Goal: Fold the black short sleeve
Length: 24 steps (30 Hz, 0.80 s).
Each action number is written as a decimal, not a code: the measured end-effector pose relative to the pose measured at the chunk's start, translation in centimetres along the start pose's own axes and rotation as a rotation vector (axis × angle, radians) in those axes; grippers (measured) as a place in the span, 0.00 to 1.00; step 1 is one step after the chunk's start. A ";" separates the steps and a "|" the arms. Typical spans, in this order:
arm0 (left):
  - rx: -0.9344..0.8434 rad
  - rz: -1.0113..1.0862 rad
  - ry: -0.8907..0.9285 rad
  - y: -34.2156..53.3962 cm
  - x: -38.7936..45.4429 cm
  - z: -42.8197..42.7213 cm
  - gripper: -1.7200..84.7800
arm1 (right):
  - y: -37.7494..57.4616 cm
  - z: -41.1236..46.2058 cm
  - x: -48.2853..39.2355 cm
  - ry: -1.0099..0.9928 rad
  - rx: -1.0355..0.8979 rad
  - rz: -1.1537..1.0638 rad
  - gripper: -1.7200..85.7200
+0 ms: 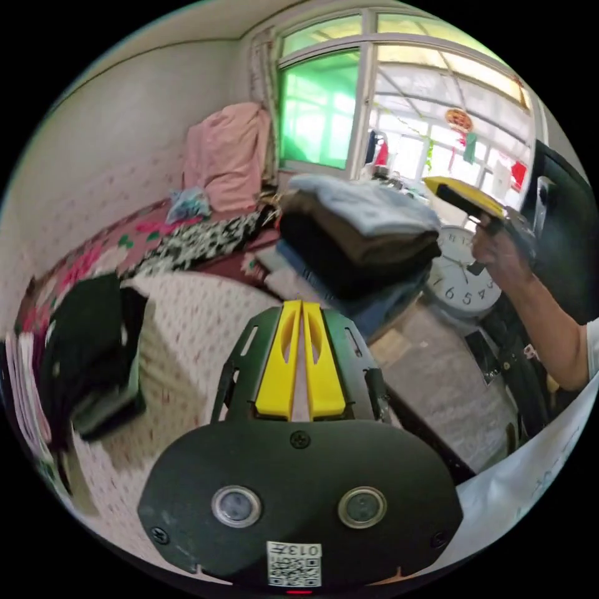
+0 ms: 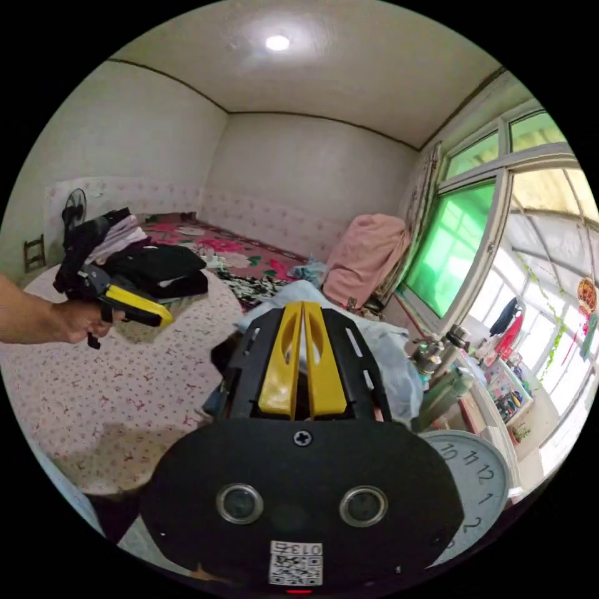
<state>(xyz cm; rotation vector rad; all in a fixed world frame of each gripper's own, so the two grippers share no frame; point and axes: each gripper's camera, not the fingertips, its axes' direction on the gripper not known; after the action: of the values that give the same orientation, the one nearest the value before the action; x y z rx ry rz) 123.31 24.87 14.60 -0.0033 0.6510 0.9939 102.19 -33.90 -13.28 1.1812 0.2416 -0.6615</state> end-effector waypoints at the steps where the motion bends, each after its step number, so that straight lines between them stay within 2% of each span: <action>1: -0.041 -0.085 -0.030 3.9 -2.1 -0.8 0.02 | 0.1 0.2 -2.9 -0.099 0.002 -0.015 0.03; 5: -0.092 -0.346 -0.132 13.3 -9.5 -4.7 0.04 | 0.1 4.1 -14.1 -0.360 -0.127 -0.100 0.05; 9: -0.006 -0.524 -0.310 18.7 -17.6 -11.5 0.09 | -2.3 7.8 -21.9 -0.486 -0.163 -0.092 0.09; 13: 0.050 -0.469 -0.431 19.5 -23.4 -15.7 0.13 | -7.2 12.1 -29.3 -0.521 -0.145 -0.072 0.12; 17: -0.008 -0.403 -0.445 19.9 -27.4 -16.1 0.17 | -10.9 17.6 -34.5 -0.512 -0.236 0.042 0.13; 21: -0.116 -0.393 -0.365 22.5 -31.2 -16.0 0.12 | -11.7 21.8 -38.1 -0.608 -0.478 0.104 0.08; 22: -0.095 -0.386 -0.381 23.5 -31.6 -17.2 0.07 | -12.3 21.5 -38.5 -0.589 -0.481 0.136 0.06; 24: -0.013 -0.356 -0.371 25.1 -32.1 -19.9 0.05 | -13.4 19.3 -38.8 -0.572 -0.355 0.170 0.05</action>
<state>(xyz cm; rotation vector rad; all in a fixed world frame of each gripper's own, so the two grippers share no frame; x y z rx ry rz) 81.71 8.36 21.95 0.0513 0.2885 0.6315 60.52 -40.79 3.32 0.6297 -0.2171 -0.7426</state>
